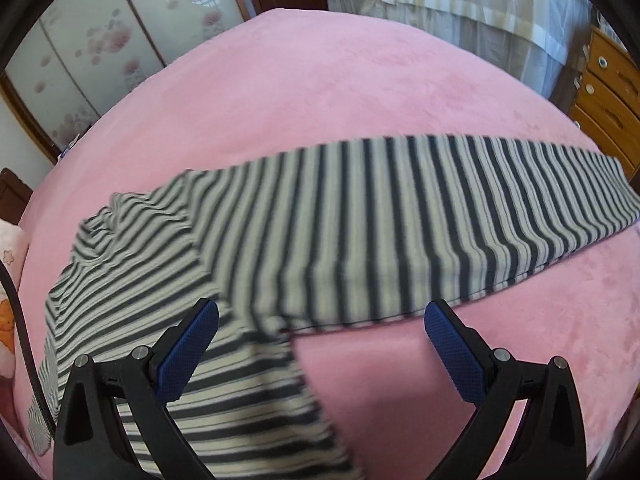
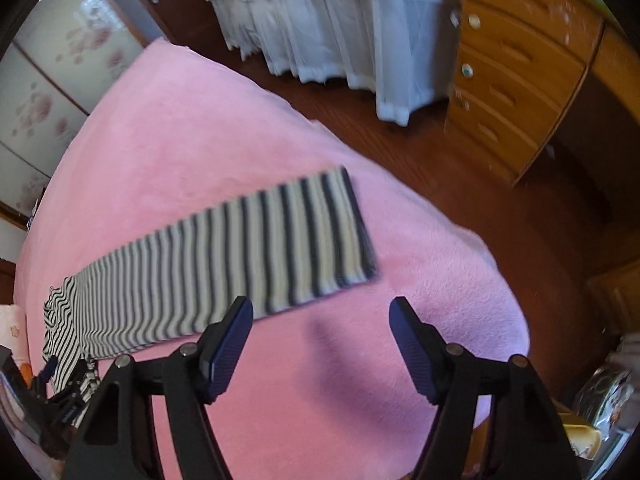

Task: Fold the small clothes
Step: 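Move the right tool to the sleeve cuff and close on it, then carry the sleeve with the right tool across the shirt body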

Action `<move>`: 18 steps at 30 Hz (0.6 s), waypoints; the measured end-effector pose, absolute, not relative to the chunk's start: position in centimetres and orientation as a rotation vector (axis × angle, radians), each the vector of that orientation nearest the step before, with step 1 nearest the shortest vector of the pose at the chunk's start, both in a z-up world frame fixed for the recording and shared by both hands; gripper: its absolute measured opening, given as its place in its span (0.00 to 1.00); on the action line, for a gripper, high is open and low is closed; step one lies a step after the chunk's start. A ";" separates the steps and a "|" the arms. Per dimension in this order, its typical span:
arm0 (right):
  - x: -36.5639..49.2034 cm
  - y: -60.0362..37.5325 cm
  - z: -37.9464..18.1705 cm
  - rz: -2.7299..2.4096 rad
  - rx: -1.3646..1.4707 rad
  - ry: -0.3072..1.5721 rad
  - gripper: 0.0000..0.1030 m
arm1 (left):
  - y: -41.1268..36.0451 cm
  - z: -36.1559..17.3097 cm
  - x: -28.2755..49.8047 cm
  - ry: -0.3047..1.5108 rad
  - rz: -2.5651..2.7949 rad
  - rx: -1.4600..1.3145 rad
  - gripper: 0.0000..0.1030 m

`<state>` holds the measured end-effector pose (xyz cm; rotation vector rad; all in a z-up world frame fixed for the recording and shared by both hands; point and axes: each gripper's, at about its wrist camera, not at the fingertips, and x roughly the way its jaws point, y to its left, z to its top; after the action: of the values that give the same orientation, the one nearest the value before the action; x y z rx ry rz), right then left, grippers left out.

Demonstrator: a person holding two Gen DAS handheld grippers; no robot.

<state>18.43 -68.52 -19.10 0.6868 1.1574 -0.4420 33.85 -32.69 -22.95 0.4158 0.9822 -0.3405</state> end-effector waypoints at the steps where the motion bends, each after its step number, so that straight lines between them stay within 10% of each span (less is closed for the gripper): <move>1: 18.5 -68.8 -19.9 -0.435 0.714 1.168 0.68 | -33.3 -23.5 33.8 0.981 -0.343 0.426 0.99; 10: 20.4 -70.3 -22.7 -0.432 0.831 1.125 0.48 | -35.8 -26.5 35.3 1.011 -0.309 0.410 0.97; 13: 21.5 -70.3 -23.0 -0.450 0.820 1.124 0.12 | -36.0 -27.0 35.9 1.042 -0.314 0.364 0.79; 18: 22.6 -68.6 -21.0 -0.426 0.702 1.094 0.07 | -36.3 -26.7 36.1 1.065 -0.357 0.318 0.34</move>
<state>22.64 -68.58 -21.02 0.7023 1.0944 -0.4259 36.07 -36.33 -26.73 0.3182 1.0650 -0.3573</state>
